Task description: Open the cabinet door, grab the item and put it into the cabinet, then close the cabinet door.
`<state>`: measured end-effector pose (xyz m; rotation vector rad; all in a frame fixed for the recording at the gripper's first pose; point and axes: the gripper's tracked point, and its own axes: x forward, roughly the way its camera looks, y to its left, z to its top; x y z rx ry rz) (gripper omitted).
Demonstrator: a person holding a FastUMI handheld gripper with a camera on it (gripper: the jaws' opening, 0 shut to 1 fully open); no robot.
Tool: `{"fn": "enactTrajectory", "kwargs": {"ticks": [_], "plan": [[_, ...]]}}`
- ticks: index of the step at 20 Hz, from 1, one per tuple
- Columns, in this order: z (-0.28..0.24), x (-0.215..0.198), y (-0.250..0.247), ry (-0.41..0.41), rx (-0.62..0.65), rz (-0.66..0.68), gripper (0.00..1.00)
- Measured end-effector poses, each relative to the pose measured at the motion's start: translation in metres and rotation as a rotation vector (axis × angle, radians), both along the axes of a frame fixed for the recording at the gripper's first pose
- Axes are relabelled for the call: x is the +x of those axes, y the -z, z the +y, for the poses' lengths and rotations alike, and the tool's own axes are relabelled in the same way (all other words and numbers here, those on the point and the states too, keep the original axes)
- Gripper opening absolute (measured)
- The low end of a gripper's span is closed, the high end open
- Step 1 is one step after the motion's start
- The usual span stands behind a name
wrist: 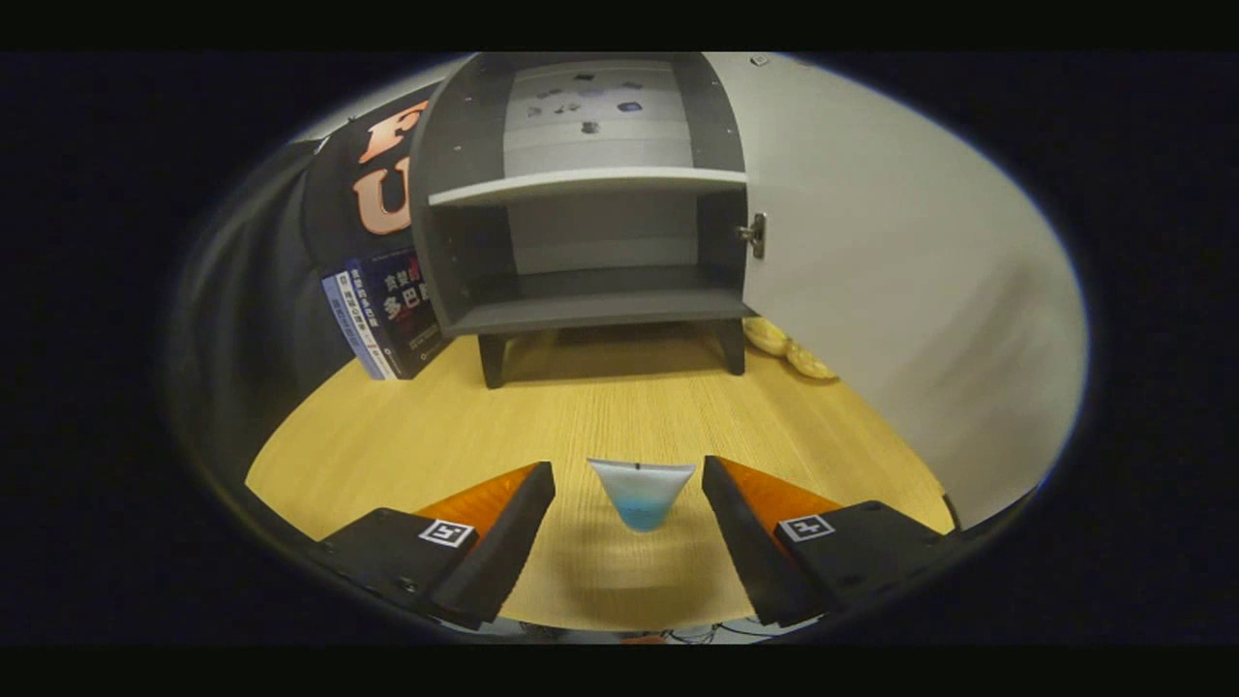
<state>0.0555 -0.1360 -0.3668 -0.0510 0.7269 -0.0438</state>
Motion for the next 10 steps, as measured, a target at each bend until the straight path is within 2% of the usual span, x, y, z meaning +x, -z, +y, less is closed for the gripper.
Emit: {"fn": "enactTrajectory", "kwargs": {"ticks": [2,4,5,6,10], "plan": [[0.002,0.0,0.012,0.012,0.035,0.024,0.99],[-0.002,0.002,0.012,0.033,0.042,0.016,0.84],[-0.005,0.003,0.012,0.034,0.039,0.013,0.7],[-0.008,0.002,0.012,0.026,0.036,0.018,0.62],[0.003,0.004,-0.013,0.011,0.08,-0.006,0.59]]}}
